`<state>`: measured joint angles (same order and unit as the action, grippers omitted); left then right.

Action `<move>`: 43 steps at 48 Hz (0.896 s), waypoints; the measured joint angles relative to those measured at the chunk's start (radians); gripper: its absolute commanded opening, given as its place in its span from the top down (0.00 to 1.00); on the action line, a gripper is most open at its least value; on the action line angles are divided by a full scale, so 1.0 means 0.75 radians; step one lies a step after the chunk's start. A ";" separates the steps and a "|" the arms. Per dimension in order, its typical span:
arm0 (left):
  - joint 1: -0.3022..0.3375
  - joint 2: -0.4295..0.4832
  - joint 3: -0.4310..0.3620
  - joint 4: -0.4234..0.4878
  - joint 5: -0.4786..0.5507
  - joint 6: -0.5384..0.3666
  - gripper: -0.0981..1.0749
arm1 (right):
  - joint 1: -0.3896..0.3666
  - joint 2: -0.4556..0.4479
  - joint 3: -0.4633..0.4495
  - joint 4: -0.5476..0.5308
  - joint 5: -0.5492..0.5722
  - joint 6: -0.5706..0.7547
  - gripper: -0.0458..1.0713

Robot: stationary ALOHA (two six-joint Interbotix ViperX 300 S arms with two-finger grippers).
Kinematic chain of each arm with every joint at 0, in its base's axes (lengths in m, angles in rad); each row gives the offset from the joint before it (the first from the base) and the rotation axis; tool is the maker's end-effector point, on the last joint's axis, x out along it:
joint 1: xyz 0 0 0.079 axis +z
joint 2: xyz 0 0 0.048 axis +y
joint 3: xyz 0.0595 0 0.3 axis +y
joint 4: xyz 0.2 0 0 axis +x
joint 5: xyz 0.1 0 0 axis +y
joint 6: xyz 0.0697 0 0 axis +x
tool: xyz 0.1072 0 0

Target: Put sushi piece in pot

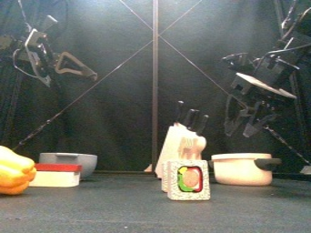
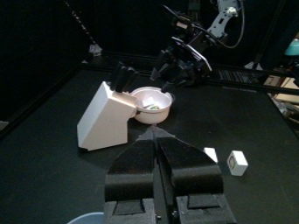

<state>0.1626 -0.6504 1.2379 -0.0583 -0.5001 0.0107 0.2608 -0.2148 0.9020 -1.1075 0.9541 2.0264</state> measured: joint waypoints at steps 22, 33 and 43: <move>0.000 0.000 0.000 0.000 -0.002 0.000 0.62 | 0.002 -0.002 0.000 0.031 -0.016 -0.012 0.07; 0.000 -0.002 0.000 0.000 -0.002 0.000 0.62 | 0.002 -0.002 -0.006 0.033 -0.025 -0.014 0.07; 0.000 -0.002 0.000 0.000 -0.002 0.000 0.62 | 0.002 -0.002 -0.020 0.035 -0.053 -0.022 0.07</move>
<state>0.1626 -0.6519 1.2379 -0.0583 -0.5016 0.0107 0.2623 -0.2163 0.8866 -1.0815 0.9143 2.0095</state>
